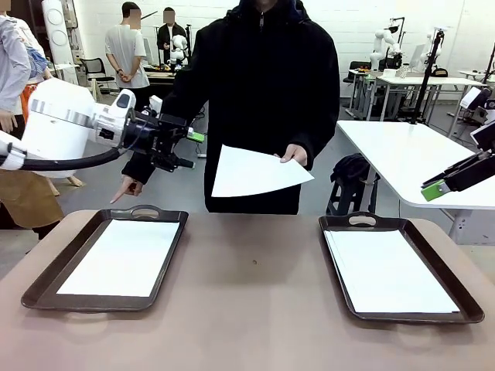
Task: Sort the A4 documents.
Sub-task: Receive the A4 Paper.
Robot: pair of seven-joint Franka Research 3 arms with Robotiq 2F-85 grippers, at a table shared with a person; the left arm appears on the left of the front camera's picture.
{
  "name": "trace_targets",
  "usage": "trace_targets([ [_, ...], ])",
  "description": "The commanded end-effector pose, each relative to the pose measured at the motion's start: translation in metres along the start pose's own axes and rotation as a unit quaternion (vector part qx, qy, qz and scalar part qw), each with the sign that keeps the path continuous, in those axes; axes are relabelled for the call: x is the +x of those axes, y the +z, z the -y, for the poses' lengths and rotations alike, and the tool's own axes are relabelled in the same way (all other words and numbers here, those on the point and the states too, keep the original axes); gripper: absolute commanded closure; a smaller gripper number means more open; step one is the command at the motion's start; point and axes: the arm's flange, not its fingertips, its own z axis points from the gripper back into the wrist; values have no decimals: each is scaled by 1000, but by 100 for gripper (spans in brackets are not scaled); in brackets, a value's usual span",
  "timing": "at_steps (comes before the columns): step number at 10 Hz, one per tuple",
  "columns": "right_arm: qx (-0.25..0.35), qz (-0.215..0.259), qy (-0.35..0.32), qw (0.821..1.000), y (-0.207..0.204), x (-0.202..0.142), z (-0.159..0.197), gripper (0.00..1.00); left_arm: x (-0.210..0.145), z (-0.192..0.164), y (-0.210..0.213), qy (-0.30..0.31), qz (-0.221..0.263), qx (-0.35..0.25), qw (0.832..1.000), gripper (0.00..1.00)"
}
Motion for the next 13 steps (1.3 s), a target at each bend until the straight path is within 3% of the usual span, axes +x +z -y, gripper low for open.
trace_targets([
  [1, 2, 2, 0, 1000, -1, -1, 1, 0, 15, -1, -21, 31, 0, -12, 999, 0],
  [6, 2, 2, 0, 1000, -1, -1, 1, 0, 12, -8, -70, 89, -27, -53, 994, 0],
  [8, 2, 2, 0, 1000, -1, -1, 1, 0, 8, -16, -77, 117, -17, -73, 990, 0],
  [9, 2, 2, 0, 1000, -1, -1, 1, 0, 6, -18, -76, 120, -2, -77, 990, 17],
  [10, 2, 2, 0, 1000, -1, -1, 1, 0, 5, -19, -73, 119, 3, -73, 990, 18],
  [11, 2, 2, 0, 1000, -1, -1, 1, 0, 5, -20, -71, 122, 6, -74, 990, 35],
  [12, 2, 2, 0, 1000, -1, -1, 1, 0, 5, -19, -70, 123, 8, -74, 990, 36],
  [13, 2, 2, 0, 1000, -1, -1, 1, 0, 4, -18, -70, 124, 7, -74, 990, 53],
])
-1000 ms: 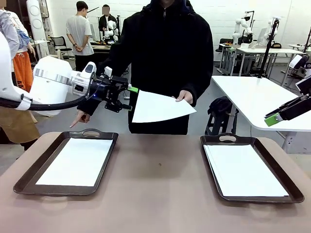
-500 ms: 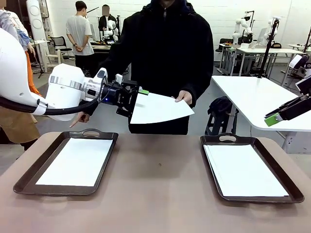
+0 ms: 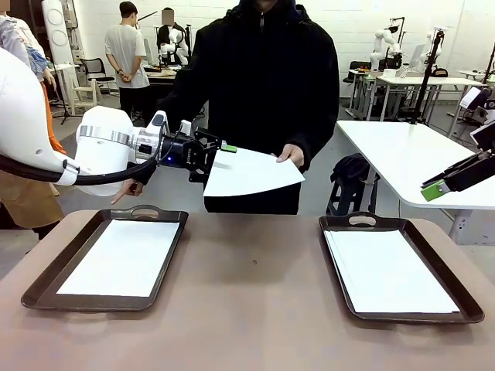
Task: Sort the A4 documents.
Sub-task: Receive the A4 Paper.
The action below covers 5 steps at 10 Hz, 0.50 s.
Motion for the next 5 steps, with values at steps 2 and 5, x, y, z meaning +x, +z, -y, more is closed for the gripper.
trace_targets([
  [2, 2, 2, 0, 1000, -1, -1, 1, 0, -3, 0, 1, 16, 7, -3, 1000, 71],
  [5, 2, 2, 0, 1000, -1, -1, 1, 0, -4, -2, 2, 17, 9, -4, 1000, 91],
])
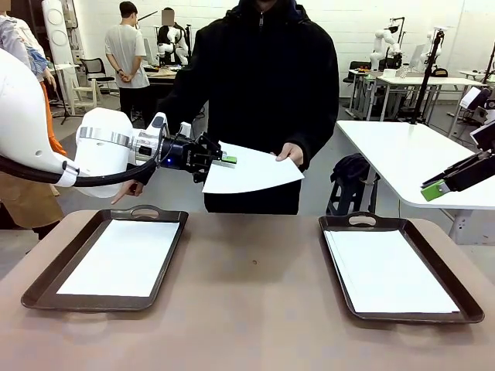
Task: Sort the A4 documents.
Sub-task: Receive the A4 Paper, then place the A4 Paper in the designated Handle tray.
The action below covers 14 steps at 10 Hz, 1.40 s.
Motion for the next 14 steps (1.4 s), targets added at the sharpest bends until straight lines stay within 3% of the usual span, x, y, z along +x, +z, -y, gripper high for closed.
trace_targets([
  [1, 2, 2, 0, 1000, -1, -1, 1, 0, -3, 3, 3, 11, 13, -4, 1000, 100],
  [5, 2, 2, 0, 1000, -1, -1, 1, 0, -4, 3, 5, 3, 24, -9, 1000, 100],
  [6, 2, 2, 0, 1000, -1, -1, 1, 0, -6, 5, 6, -12, 7, -16, 1000, 100],
  [14, 2, 2, 0, 1000, -1, -1, 1, 0, 1, 2, 3, -1, 5, 0, 1000, 100],
])
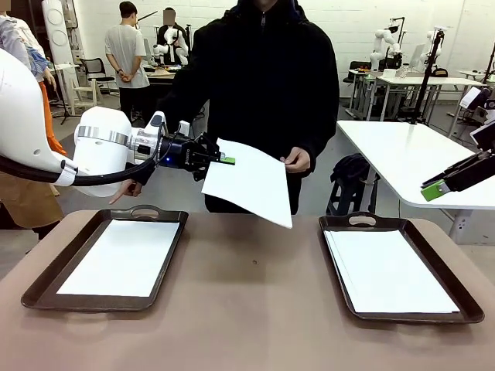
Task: Sort the A4 documents.
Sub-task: Place the A4 Paper in the designated Handle tray.
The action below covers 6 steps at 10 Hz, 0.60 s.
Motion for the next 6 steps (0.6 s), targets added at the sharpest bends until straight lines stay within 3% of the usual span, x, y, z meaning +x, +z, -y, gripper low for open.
trace_targets([
  [1, 2, 2, 0, 1000, -1, -1, 1, 0, 1, 0, 0, 2, 1, 0, 1000, 100],
  [3, 2, 2, 0, 1000, -1, -1, 1, 0, 0, 0, 0, 0, 0, 0, 1000, 99],
  [6, 2, 2, 0, 1000, -1, -1, 1, 0, -6, 22, 31, -30, -2, 74, 997, 99],
])
